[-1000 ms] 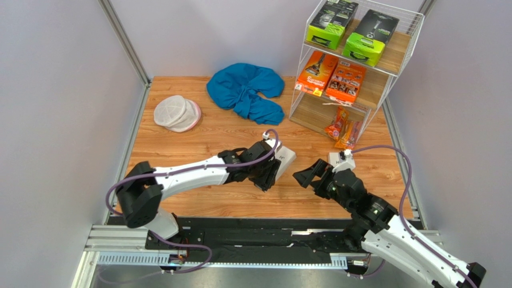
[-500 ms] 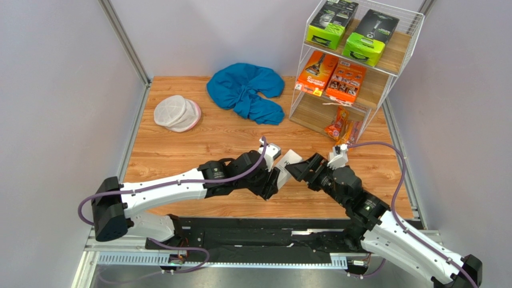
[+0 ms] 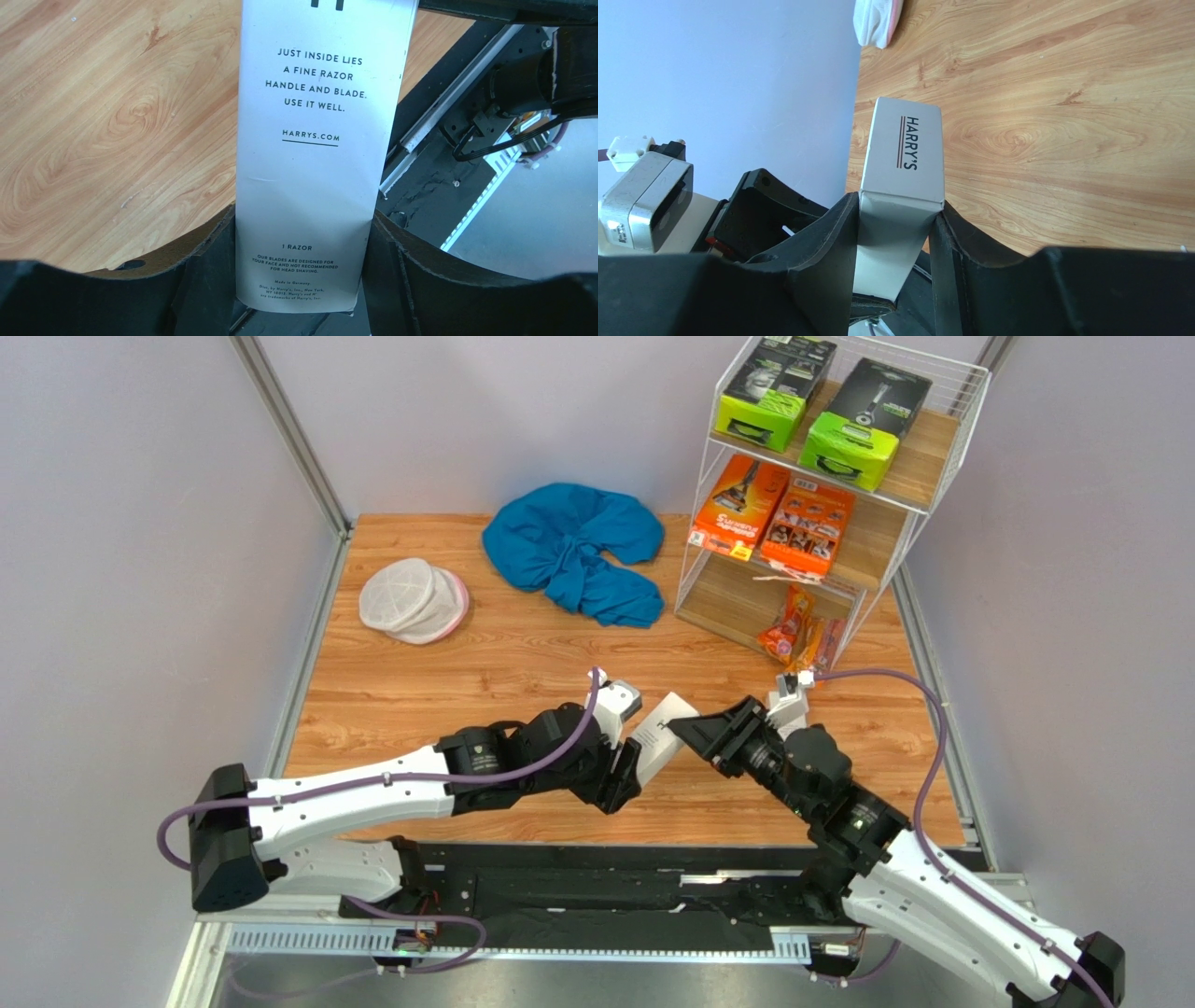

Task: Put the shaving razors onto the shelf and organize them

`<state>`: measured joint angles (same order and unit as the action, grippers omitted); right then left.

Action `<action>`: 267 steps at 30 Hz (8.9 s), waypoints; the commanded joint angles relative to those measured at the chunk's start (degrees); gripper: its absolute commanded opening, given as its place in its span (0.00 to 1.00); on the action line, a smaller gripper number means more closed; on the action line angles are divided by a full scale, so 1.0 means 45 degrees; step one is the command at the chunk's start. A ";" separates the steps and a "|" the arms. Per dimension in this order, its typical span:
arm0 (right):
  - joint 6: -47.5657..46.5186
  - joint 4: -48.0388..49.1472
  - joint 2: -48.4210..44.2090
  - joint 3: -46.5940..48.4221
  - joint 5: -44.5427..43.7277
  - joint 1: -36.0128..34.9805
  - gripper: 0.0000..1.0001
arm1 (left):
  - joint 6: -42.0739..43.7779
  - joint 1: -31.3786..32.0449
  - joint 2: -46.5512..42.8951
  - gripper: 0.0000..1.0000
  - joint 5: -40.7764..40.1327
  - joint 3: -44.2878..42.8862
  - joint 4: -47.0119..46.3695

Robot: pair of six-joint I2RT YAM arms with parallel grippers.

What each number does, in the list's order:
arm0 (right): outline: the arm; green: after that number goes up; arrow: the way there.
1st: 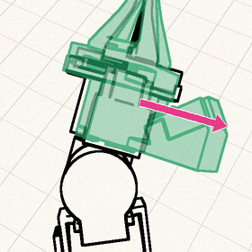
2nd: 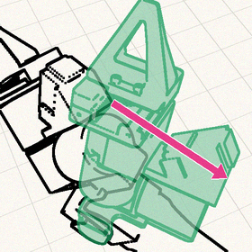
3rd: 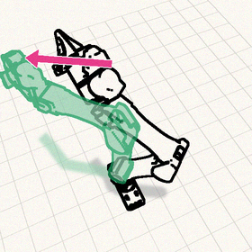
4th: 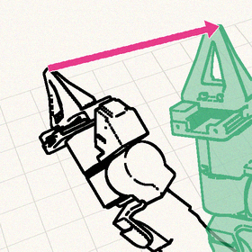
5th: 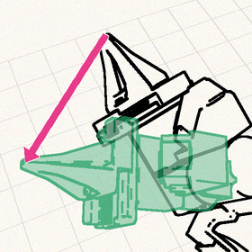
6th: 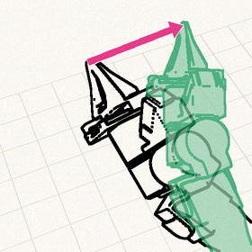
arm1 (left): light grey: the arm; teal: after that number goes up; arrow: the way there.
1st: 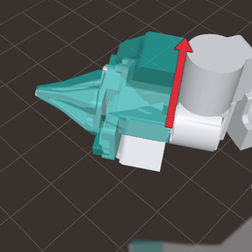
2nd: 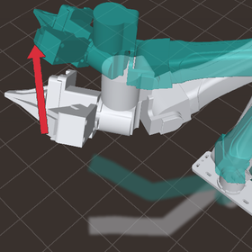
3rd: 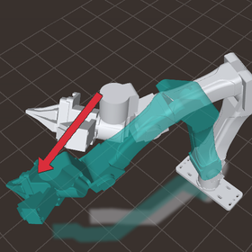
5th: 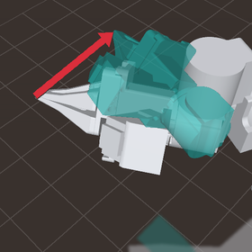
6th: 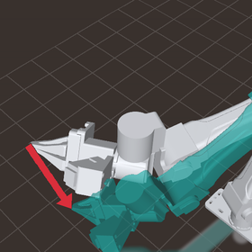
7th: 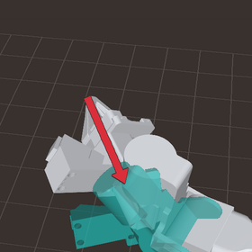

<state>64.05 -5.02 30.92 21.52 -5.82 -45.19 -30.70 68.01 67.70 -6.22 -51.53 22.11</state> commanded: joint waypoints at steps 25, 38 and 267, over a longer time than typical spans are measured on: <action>-0.1323 -0.2147 -0.6363 0.0159 -0.3198 0.0491 0.16 | -0.9466 -0.3687 -0.2683 0.99 0.5091 0.5942 -1.1979; -0.1324 -0.1601 -0.6070 0.0394 -0.2963 0.0491 0.15 | -1.0247 -0.3297 -0.0634 0.98 0.5640 0.5826 -1.5009; 0.2270 -0.6503 -0.3413 0.2347 0.2544 0.9710 0.23 | -0.2241 -0.1696 0.6692 0.99 0.6166 -0.3997 -0.9504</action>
<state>72.66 -37.19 15.51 29.82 5.28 -1.56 -43.72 58.83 96.20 18.57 -65.58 -21.17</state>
